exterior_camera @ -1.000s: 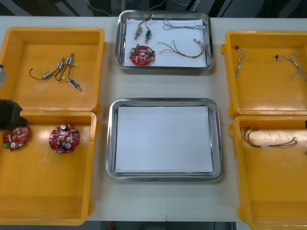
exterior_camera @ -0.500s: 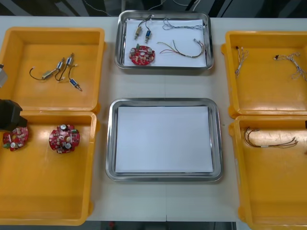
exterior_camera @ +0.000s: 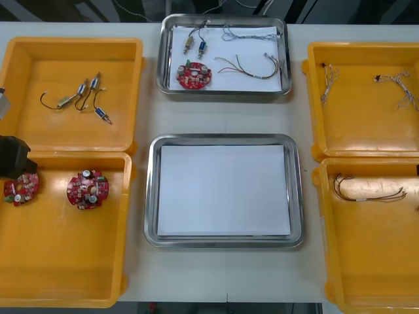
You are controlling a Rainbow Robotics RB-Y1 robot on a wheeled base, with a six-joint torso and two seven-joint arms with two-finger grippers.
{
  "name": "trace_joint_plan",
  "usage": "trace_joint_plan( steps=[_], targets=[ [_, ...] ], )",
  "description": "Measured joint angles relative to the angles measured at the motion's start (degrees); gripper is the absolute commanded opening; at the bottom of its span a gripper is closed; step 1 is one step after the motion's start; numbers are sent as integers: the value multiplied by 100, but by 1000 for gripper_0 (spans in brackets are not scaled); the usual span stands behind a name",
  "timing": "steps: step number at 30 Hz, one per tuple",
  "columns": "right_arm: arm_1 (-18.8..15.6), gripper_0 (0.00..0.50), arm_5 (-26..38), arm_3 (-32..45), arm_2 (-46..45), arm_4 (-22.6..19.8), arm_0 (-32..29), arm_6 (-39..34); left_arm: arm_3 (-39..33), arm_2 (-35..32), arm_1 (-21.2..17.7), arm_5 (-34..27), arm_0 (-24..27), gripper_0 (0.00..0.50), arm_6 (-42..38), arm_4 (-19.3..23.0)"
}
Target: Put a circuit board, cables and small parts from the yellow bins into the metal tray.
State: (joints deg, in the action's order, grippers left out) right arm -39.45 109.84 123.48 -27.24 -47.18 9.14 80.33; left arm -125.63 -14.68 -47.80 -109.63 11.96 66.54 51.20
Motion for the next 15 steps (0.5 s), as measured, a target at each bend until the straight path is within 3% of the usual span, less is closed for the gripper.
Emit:
trace_joint_plan(
  steps=[15],
  targets=[
    [0, 500, 0, 0, 0, 0, 0, 0, 0, 0, 0, 0, 0, 500, 0, 0]
  ],
)
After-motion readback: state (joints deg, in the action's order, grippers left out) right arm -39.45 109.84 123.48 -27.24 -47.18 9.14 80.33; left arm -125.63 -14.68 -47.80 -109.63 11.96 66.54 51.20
